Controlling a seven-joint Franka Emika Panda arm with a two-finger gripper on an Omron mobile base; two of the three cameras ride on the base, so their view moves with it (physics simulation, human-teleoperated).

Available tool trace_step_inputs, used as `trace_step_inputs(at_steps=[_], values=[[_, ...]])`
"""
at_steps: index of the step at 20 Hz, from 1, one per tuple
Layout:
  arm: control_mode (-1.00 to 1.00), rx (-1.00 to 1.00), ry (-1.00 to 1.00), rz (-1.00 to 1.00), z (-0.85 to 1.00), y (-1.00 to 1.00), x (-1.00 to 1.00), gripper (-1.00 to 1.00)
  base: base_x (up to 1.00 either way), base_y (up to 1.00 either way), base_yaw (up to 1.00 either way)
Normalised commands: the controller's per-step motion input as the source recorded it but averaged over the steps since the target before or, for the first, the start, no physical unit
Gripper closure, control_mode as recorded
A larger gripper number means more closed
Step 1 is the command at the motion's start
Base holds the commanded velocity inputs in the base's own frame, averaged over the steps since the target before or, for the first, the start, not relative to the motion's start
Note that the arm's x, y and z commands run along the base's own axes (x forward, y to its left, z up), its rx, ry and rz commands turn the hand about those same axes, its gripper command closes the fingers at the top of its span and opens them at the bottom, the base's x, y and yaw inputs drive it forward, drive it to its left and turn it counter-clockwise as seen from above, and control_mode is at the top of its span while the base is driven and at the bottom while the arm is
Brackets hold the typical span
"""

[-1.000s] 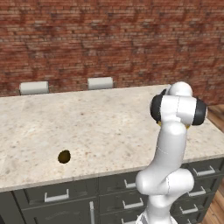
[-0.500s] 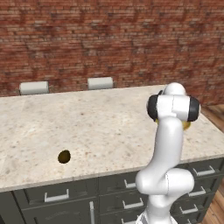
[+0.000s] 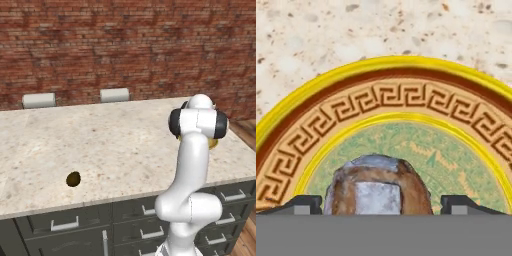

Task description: Pick the avocado and bread from the counter and place them on the plate. Then pick the jam from the cabinet and place it next to the plate. Lastly close the cabinet door.

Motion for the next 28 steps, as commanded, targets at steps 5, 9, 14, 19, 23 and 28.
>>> trace_step_inputs(at_steps=[5,9,14,19,23,28], values=[[-1.0,0.0,-0.11,0.0,0.22,0.0,-0.56,-1.0,0.0,0.0,0.0],[-1.0,0.0,-0.06,-0.02,0.51,0.17,-0.28,-1.0,0.0,0.0,0.0],[-1.0,0.0,-0.02,0.0,0.65,0.5,-0.06,-1.0,0.0,0.0,0.0],[-1.0,0.0,0.0,0.0,0.72,0.59,-0.04,-1.0,0.0,0.0,0.0],[-1.0,0.0,0.0,0.0,0.53,0.69,-0.32,-1.0,0.0,0.0,0.0],[-1.0,0.01,0.0,0.0,0.17,0.81,-0.48,-1.0,0.0,0.0,0.0]])
